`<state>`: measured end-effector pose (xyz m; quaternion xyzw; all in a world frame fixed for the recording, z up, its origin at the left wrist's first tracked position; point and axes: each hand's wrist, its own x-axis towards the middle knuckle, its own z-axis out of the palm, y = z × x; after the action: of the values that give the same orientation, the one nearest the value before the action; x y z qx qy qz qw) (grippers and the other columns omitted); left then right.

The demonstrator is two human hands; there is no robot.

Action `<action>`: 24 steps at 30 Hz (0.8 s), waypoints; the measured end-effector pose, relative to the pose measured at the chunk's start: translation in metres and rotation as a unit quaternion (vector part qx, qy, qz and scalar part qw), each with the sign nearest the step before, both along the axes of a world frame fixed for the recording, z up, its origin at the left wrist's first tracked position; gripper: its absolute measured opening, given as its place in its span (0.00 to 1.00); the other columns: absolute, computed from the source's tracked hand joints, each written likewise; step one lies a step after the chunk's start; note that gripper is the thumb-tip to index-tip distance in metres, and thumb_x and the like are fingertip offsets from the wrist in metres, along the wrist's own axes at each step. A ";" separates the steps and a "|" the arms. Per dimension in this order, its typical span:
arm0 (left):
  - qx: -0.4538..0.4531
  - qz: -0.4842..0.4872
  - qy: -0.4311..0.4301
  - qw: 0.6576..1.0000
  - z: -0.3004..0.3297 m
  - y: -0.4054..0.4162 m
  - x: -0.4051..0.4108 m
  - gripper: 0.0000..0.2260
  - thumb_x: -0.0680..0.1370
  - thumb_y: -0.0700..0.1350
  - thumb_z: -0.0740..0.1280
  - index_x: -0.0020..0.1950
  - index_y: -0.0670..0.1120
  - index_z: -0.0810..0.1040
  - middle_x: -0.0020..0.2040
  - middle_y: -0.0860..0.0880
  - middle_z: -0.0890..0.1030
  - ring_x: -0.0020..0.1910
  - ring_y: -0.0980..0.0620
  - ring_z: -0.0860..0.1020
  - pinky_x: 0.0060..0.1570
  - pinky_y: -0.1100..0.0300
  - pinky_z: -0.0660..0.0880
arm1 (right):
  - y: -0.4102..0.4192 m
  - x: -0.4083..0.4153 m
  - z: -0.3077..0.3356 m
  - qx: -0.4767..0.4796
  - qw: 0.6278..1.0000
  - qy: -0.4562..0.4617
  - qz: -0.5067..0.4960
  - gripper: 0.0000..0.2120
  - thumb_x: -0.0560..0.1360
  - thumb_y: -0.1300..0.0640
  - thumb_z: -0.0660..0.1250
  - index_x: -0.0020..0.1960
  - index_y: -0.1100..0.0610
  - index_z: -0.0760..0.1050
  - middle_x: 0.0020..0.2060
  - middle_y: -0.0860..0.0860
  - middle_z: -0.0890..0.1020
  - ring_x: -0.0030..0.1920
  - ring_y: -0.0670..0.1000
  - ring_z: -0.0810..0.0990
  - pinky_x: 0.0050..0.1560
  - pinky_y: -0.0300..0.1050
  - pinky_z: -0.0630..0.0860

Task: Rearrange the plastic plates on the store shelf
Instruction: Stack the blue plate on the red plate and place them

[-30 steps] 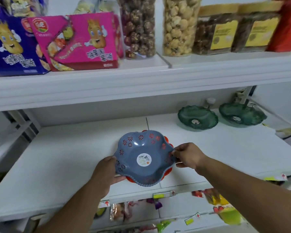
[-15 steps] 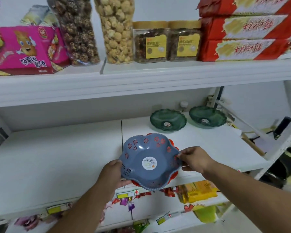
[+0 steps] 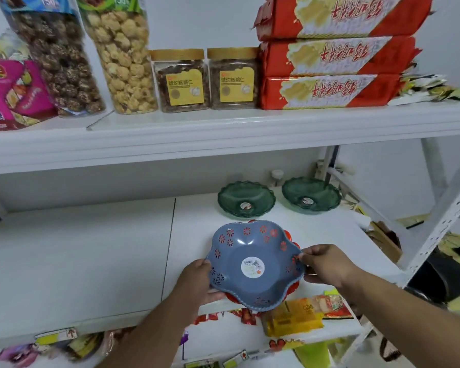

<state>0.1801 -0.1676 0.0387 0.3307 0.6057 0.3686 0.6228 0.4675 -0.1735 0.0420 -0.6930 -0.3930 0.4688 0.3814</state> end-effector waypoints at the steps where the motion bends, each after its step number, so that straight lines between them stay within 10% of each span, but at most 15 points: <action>1: -0.002 0.000 0.002 1.000 -0.002 0.001 0.010 0.09 0.82 0.42 0.61 0.57 0.45 0.80 0.53 0.43 0.85 0.49 0.43 0.85 0.38 0.52 0.83 | 0.003 0.010 -0.003 -0.004 1.000 -0.005 0.003 0.10 0.79 0.64 0.66 0.49 0.71 0.81 0.38 0.66 0.78 0.38 0.58 0.75 0.35 0.43 0.80; 24: -0.001 0.043 0.022 0.999 -0.070 0.046 0.090 0.12 0.84 0.43 0.58 0.63 0.43 0.78 0.55 0.40 0.84 0.52 0.41 0.84 0.45 0.48 0.83 | 0.069 0.088 -0.060 -0.061 0.992 0.090 0.057 0.11 0.79 0.71 0.61 0.52 0.66 0.82 0.51 0.66 0.85 0.51 0.58 0.84 0.38 0.40 0.83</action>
<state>0.2699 -0.1219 -0.0312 0.3117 0.6336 0.3870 0.5930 0.5555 -0.1040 -0.0180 -0.6467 -0.3661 0.5735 0.3447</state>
